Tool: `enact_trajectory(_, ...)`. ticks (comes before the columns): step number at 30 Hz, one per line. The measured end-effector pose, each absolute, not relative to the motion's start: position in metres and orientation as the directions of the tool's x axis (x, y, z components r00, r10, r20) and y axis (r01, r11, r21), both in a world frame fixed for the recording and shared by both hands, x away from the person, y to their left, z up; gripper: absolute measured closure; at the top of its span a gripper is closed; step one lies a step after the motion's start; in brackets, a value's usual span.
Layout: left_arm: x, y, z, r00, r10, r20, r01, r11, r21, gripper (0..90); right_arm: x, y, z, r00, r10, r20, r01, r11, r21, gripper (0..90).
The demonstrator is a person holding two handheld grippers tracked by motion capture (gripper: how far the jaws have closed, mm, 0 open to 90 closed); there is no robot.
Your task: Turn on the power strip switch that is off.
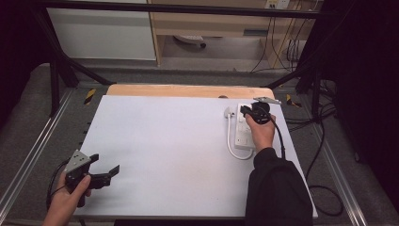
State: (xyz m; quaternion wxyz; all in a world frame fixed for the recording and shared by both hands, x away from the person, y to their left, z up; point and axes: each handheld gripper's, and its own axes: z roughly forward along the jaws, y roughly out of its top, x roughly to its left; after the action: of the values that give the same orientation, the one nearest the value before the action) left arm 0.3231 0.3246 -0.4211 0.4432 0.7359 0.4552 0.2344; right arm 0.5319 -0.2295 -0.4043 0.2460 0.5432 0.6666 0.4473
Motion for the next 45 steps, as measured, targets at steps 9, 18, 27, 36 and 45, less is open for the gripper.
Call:
enact_trajectory(9, 0.323, 0.325, -0.421, 0.477, 0.877, -0.057, 0.462, -0.195, 0.865, 6.1, 0.531, -0.226, -0.407, -0.305, 0.941, 0.144, 0.51, 0.034, 0.86, 88.5)
enact_trajectory(18, 0.323, 0.325, -0.421, 0.476, 0.877, -0.059, 0.462, -0.193, 0.866, 6.1, 0.531, -0.224, -0.413, -0.3, 0.944, 0.135, 0.547, 0.054, 0.836, 90.0)
enact_trajectory(27, 0.323, 0.325, -0.421, 0.476, 0.878, -0.055, 0.46, -0.195, 0.866, 6.1, 0.531, -0.223, -0.422, -0.297, 0.949, 0.105, 0.581, 0.092, 0.808, 90.0)
enact_trajectory(36, 0.323, 0.325, -0.42, 0.475, 0.878, -0.055, 0.46, -0.194, 0.866, 6.1, 0.531, -0.221, -0.425, -0.288, 0.953, 0.091, 0.581, 0.098, 0.808, 90.0)
enact_trajectory(45, 0.323, 0.325, -0.421, 0.475, 0.878, -0.056, 0.461, -0.194, 0.866, 6.1, 0.53, -0.229, -0.434, -0.268, 0.958, 0.098, 0.592, 0.084, 0.801, 90.0)
